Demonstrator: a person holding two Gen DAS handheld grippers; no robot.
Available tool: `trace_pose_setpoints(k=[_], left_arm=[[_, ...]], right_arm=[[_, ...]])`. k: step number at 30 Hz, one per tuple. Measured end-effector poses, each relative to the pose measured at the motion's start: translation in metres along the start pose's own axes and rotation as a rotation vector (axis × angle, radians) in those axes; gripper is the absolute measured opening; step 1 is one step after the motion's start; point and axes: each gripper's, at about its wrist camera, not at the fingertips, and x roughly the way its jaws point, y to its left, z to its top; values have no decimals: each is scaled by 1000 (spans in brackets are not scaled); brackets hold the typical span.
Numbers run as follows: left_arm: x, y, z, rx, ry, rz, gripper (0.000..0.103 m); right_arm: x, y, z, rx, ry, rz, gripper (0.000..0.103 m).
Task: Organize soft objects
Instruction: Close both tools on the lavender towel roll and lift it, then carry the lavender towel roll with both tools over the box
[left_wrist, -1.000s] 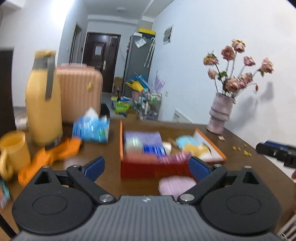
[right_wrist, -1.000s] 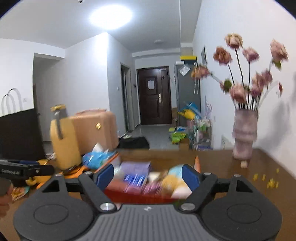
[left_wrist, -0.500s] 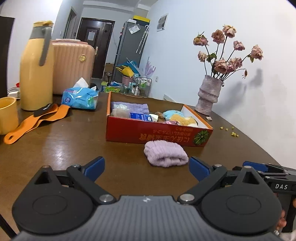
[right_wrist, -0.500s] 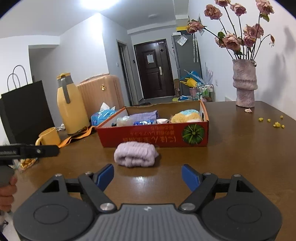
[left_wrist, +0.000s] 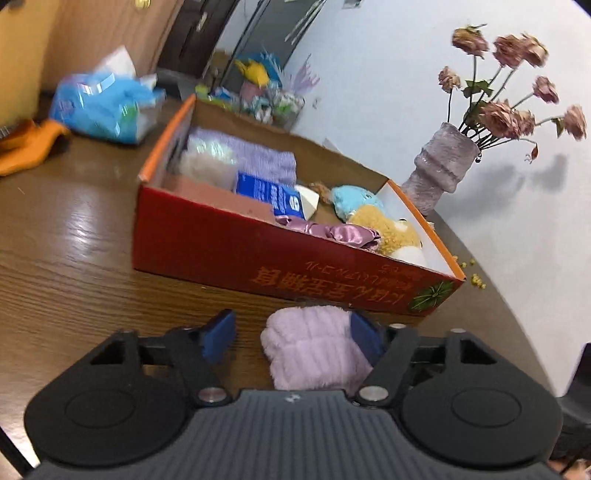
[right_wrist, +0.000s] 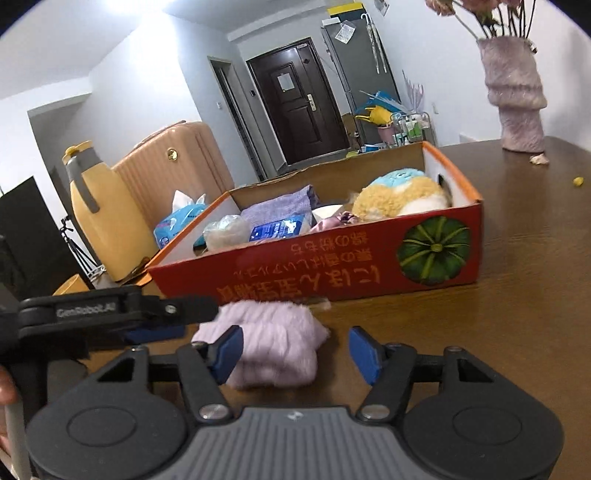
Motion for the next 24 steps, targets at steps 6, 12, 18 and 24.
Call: trace_pose_setpoints(k=[6, 12, 18, 24], left_arm=[[8, -4, -9, 50, 36, -9, 37], [-17, -38, -43, 147, 9, 85, 31], [-45, -56, -68, 165, 40, 61, 27], [-69, -76, -94, 214, 51, 28, 26]], right_arm=[[25, -7, 0, 41, 52, 69, 35], [8, 0, -5, -42, 67, 73, 21], [-41, 13, -31, -95, 63, 58, 18], [-85, 11, -51, -50, 31, 56, 17]])
